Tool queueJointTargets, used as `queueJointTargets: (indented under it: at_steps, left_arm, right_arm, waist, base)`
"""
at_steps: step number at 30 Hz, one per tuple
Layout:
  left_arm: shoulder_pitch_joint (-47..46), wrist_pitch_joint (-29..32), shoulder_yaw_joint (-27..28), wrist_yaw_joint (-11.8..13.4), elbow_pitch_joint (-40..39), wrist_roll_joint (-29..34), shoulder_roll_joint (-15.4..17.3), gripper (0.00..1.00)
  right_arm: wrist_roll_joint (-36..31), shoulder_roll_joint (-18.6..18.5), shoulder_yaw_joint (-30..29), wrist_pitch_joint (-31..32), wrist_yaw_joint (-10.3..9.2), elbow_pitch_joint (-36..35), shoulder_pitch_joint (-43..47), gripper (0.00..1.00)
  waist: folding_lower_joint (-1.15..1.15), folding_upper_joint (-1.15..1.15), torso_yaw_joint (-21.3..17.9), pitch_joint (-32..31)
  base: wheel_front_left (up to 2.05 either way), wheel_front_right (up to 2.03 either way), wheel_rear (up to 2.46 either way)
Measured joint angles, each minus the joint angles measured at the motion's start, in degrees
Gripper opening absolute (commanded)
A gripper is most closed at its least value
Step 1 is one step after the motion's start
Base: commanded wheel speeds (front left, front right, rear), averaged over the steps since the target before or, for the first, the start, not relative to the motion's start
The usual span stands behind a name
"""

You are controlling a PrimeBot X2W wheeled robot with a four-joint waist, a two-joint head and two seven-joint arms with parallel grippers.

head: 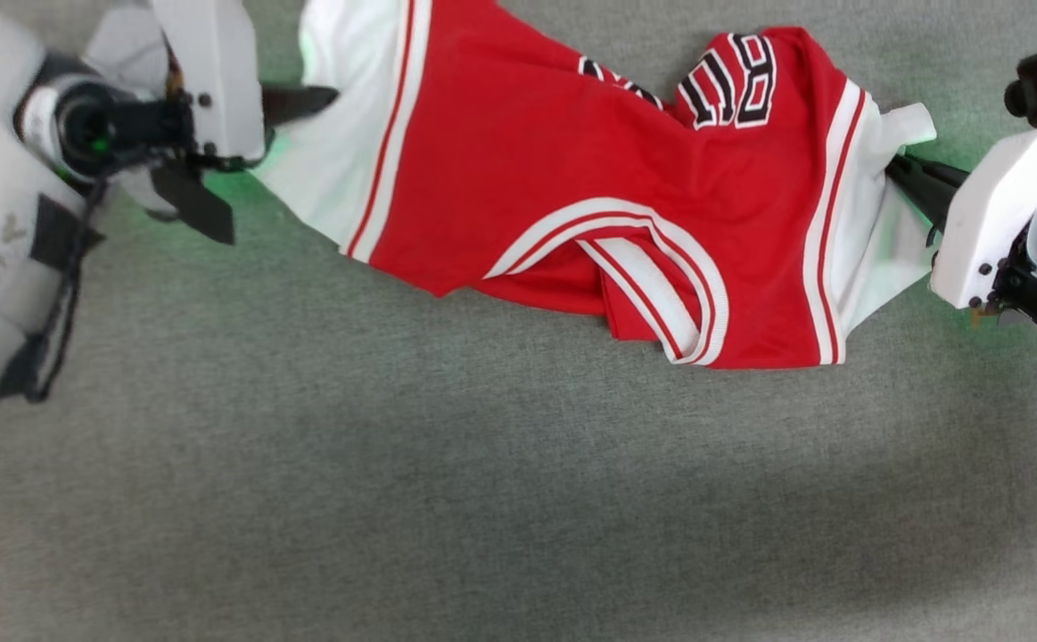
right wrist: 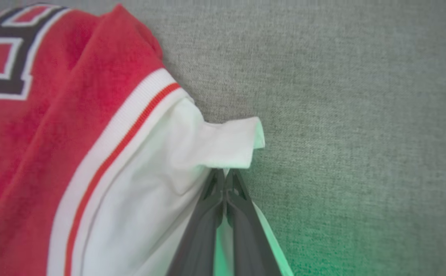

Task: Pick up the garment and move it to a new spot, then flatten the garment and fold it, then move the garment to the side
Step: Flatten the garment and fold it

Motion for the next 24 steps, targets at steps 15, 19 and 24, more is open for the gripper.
queueJointTargets:
  at_steps: [15,19,24]
  left_arm:
    - [0.5,-14.3,17.9,0.0,-5.9,-11.3,-2.7,0.00]
    - [-2.5,-22.6,20.7,0.0,-4.2,-8.2,-5.0,0.00]
    - [-8.3,-34.8,24.3,0.0,2.2,-4.4,-7.9,0.00]
  right_arm:
    - [4.5,6.6,-14.0,-7.9,-0.13,1.5,-11.0,0.00]
    - [2.7,9.5,-18.8,-12.2,-0.14,6.2,-21.1,0.00]
    - [-0.6,12.6,-23.4,-18.9,-0.14,13.0,-33.5,0.00]
  waist:
    - [0.00,0.00,5.2,-3.3]
    - [0.00,0.00,6.1,-1.7]
    - [0.00,0.00,7.1,0.4]
  base:
    - [0.00,0.00,0.00]
    - [0.00,0.00,0.00]
    - [0.00,0.00,0.00]
